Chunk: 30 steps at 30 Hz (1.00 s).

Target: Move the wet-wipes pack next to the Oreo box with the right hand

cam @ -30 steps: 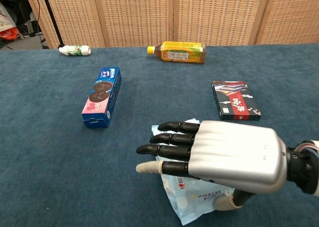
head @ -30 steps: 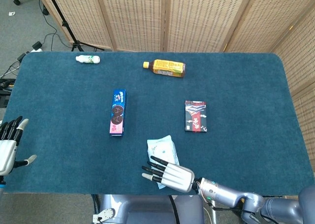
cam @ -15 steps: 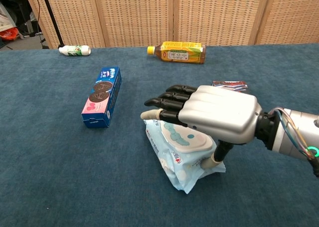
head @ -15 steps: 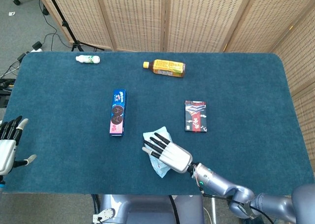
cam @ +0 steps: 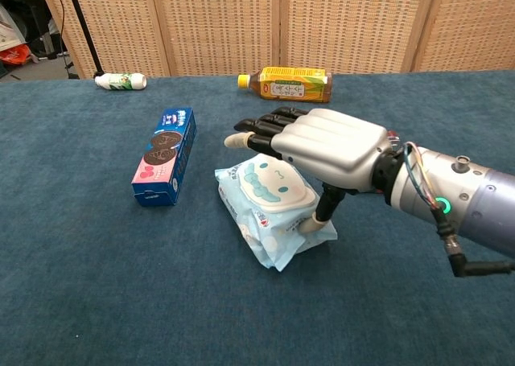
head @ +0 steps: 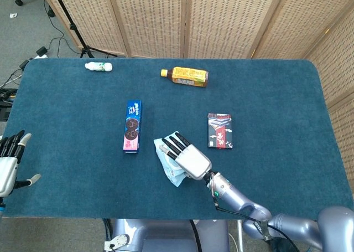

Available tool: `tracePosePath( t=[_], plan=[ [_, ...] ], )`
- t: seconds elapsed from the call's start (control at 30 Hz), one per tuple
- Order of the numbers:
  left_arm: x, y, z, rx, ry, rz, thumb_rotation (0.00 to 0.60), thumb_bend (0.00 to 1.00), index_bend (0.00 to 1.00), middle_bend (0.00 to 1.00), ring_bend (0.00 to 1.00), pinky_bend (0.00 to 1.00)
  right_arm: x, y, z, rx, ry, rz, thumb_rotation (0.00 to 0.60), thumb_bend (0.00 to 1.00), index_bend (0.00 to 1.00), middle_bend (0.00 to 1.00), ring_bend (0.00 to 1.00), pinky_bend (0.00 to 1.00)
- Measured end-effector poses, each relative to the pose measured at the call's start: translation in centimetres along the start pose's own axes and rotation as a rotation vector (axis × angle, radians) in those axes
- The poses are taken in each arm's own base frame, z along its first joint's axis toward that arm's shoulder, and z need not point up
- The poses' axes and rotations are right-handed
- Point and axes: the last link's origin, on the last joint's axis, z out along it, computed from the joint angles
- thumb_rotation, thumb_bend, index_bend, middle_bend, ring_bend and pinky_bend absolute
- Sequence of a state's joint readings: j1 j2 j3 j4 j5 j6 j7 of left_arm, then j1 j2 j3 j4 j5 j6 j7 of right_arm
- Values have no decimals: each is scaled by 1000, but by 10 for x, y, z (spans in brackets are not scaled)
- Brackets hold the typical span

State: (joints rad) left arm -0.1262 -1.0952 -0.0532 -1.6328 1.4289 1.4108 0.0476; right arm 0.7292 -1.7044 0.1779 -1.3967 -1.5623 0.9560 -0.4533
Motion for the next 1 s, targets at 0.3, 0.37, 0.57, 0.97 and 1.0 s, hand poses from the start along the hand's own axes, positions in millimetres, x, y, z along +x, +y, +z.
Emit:
tracePosePath(
  t=[0.3,0.37,0.57,0.97,1.0],
  plan=[
    [2,-3,1,10,-4,-18,600,0,0,0,0,0,9,-3,35,-112,4,63,600,0,0,0,0,0],
    [2,-4,1,14,-4,-23,600,0,0,0,0,0,10,0,44,-141,3,73,600,0,0,0,0,0],
    [3,-7,4,28,-12,-32,600,0,0,0,0,0,8,15,66,-230,-4,86,600,0,0,0,0,0],
    [3,-8,9,36,-20,-35,600,0,0,0,0,0,27,39,85,-332,51,103,600,0,0,0,0,0],
    [3,-8,9,36,-20,-35,600,0,0,0,0,0,29,40,84,-332,54,100,600,0,0,0,0,0]
  ],
)
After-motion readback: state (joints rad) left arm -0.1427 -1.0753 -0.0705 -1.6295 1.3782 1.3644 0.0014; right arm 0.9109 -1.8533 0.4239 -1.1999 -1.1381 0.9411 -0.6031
